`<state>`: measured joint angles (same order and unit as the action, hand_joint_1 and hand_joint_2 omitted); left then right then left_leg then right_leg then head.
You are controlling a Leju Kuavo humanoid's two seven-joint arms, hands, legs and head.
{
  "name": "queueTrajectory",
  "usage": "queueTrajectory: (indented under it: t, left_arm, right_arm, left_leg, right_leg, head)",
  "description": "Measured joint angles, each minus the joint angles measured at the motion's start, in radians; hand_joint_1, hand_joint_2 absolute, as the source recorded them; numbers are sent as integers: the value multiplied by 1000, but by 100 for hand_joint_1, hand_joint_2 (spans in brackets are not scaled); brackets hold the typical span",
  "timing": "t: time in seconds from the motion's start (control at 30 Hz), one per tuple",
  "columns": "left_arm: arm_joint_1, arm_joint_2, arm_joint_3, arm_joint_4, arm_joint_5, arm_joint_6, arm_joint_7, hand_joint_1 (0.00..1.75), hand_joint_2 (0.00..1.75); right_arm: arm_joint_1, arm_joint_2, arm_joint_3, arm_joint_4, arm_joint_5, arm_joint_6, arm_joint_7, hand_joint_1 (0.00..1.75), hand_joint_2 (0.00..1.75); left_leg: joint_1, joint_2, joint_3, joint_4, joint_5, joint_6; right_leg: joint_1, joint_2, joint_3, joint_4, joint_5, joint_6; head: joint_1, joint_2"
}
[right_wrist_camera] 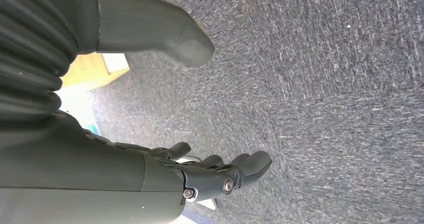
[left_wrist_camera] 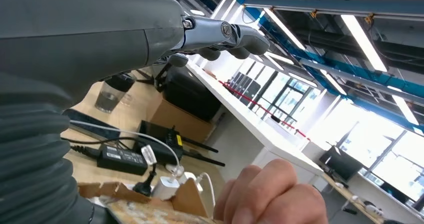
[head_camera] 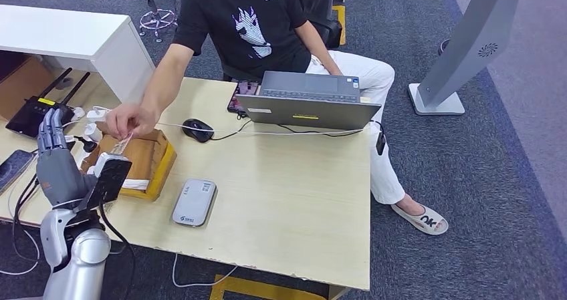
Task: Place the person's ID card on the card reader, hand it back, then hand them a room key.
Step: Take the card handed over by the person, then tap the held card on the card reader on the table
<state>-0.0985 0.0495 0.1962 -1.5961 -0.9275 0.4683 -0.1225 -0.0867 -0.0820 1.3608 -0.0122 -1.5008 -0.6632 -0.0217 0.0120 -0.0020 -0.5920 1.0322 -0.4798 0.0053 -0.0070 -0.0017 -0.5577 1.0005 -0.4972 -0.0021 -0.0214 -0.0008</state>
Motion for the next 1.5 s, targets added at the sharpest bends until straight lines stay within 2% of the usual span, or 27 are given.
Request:
queueTrajectory:
  t: [0.03,0.37,0.9,1.07,1.3,1.5]
  left_arm:
    - [-7,0,-10,6,5,-5,4,175,175]
    - [-12,5,-77,24,37,-28,5,175,175]
    - [9,16,-83,26,33,-35,5,175,175]
    - [24,35,-94,28,-55,-55,29,175,175]
    - [27,73,-168,61,-321,-59,115,175,175]
    - [27,89,-222,105,-369,-56,134,175,175]
  right_arm:
    - [0,0,6,0,2,1,0,0,175]
    - [0,0,47,-2,6,8,9,0,175]
    - [1,0,70,-2,14,13,0,0,175]
    - [1,0,80,-2,13,31,2,0,175]
    - [1,1,103,-2,5,55,4,0,175]
    - [1,3,119,-2,4,60,8,0,175]
  left_leg:
    - [0,0,0,0,0,0]
    - [0,0,0,0,0,0]
    - [0,0,0,0,0,0]
    - [0,0,0,0,0,0]
    - [0,0,0,0,0,0]
    - [0,0,0,0,0,0]
  right_leg:
    - [0,0,0,0,0,0]
    - [0,0,0,0,0,0]
    - [0,1,0,0,0,0]
    - [0,1,0,0,0,0]
    - [0,1,0,0,0,0]
    - [0,1,0,0,0,0]
  head:
    - [0,0]
    - [0,0]
    - [0,0]
    - [0,0]
    - [0,0]
    - [0,0]
